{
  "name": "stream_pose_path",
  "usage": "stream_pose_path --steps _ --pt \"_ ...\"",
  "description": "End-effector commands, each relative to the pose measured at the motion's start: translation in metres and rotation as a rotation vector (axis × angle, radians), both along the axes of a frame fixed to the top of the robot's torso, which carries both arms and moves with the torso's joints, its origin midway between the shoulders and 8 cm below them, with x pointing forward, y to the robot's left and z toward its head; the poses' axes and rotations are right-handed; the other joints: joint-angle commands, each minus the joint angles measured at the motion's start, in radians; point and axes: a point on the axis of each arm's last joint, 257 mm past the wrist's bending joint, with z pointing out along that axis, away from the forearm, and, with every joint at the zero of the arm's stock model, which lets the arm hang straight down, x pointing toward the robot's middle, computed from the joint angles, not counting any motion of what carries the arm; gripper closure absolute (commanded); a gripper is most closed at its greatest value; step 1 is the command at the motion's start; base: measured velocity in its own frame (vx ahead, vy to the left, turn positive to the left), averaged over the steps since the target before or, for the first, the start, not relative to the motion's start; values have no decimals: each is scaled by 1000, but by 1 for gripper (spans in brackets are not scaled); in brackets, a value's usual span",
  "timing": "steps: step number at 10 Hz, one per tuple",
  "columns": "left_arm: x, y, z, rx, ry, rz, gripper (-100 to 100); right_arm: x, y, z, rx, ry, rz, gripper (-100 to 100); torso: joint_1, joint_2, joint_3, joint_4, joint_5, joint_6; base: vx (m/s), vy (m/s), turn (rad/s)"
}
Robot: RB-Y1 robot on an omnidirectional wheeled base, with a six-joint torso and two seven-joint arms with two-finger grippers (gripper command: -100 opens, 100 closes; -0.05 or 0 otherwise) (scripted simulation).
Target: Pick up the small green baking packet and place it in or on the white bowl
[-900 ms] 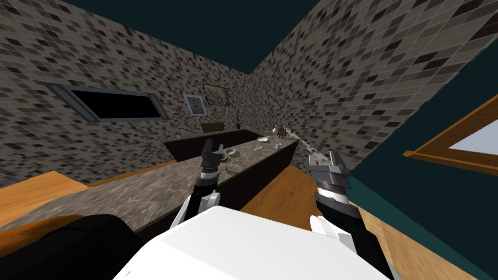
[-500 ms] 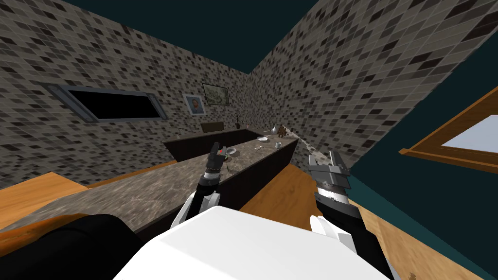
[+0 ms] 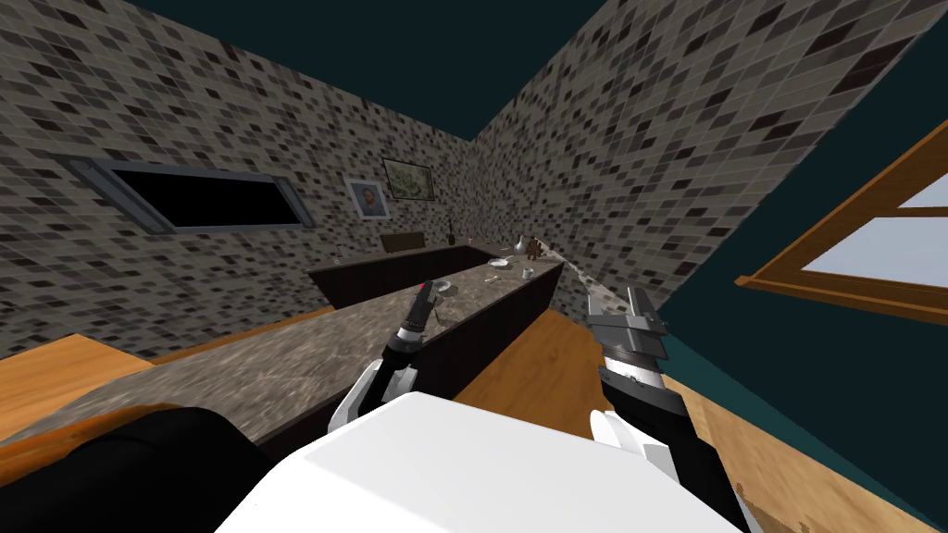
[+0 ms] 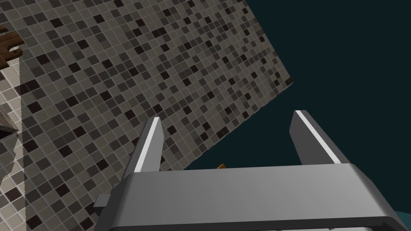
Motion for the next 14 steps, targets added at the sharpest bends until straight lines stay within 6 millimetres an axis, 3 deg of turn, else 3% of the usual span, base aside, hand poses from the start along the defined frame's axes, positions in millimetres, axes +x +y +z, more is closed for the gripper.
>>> stream_pose_path --steps 1,8,14 --pt "8 -2 -19 74 30 6 -100 0 0 0 0 0 0 0 0 0 0 0 0 0 -91 48 -70" --pt "33 4 -78 265 114 34 -100 0 0 0 0 0 0 0 -2 -1 -1 0 -1 0 -55 20 -47" --pt "51 21 -133 414 194 67 -100 0 0 0 0 0 0 0 -2 -3 -2 -1 -1 0 -44 18 -56"
